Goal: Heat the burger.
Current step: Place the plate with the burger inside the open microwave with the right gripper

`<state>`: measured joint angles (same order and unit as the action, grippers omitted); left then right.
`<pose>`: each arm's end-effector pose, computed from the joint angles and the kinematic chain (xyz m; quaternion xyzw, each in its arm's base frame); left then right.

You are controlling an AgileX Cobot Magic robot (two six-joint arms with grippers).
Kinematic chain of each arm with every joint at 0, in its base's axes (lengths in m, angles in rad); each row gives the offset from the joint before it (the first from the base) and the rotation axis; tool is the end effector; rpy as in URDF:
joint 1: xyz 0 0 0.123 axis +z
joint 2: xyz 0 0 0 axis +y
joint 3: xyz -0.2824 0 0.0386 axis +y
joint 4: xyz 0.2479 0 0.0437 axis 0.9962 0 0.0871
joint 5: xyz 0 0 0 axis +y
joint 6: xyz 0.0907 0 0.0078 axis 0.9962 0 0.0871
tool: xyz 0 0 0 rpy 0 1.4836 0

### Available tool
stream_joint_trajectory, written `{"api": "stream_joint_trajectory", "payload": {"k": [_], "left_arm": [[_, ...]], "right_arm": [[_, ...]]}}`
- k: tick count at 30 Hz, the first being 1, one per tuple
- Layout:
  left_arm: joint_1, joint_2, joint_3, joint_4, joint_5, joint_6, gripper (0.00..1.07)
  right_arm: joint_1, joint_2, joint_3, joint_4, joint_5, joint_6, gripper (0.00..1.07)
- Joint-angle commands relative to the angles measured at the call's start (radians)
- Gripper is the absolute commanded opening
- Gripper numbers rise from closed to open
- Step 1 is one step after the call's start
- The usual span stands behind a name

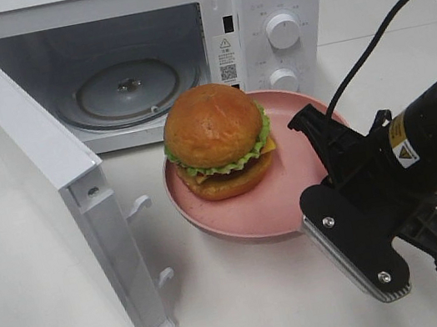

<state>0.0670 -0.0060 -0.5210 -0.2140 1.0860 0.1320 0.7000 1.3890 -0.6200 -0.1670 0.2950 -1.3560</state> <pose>-0.0092 -0.0178 0.2824 0.0345 0.8472 -0.0545 0.5273 0.1914 0.1554 0.1915 -0.8517 0.4329 -0.1380 0.2611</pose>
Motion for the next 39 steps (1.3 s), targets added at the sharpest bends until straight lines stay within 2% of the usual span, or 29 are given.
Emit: {"api": "stream_joint_trajectory", "payload": {"k": [1,15,20,22,25,32,39], "left_arm": [[-0.006,-0.016,0.003,-0.009,-0.014,0.002,1.0],[-0.006,-0.016,0.003,-0.009,-0.014,0.002,1.0],[-0.006,-0.016,0.003,-0.009,-0.014,0.002,1.0],[-0.006,-0.016,0.003,-0.009,-0.014,0.002,1.0],[-0.006,-0.016,0.003,-0.009,-0.014,0.002,1.0],[-0.006,-0.016,0.003,-0.009,-0.014,0.002,1.0],[-0.006,-0.016,0.003,-0.009,-0.014,0.002,1.0]], "right_arm": [[0.0,-0.008,-0.011,-0.004,-0.104,-0.006,0.0],[0.0,0.077,-0.102,0.014,-0.118,-0.005,0.0],[0.0,0.12,-0.142,0.064,-0.122,-0.027,0.0],[0.0,0.159,-0.184,0.124,-0.119,-0.087,0.0],[0.0,0.168,-0.195,0.142,-0.119,-0.107,0.0],[-0.001,0.235,-0.278,0.271,-0.081,-0.26,0.0],[-0.001,0.286,-0.344,0.289,-0.049,-0.271,0.0]]}}
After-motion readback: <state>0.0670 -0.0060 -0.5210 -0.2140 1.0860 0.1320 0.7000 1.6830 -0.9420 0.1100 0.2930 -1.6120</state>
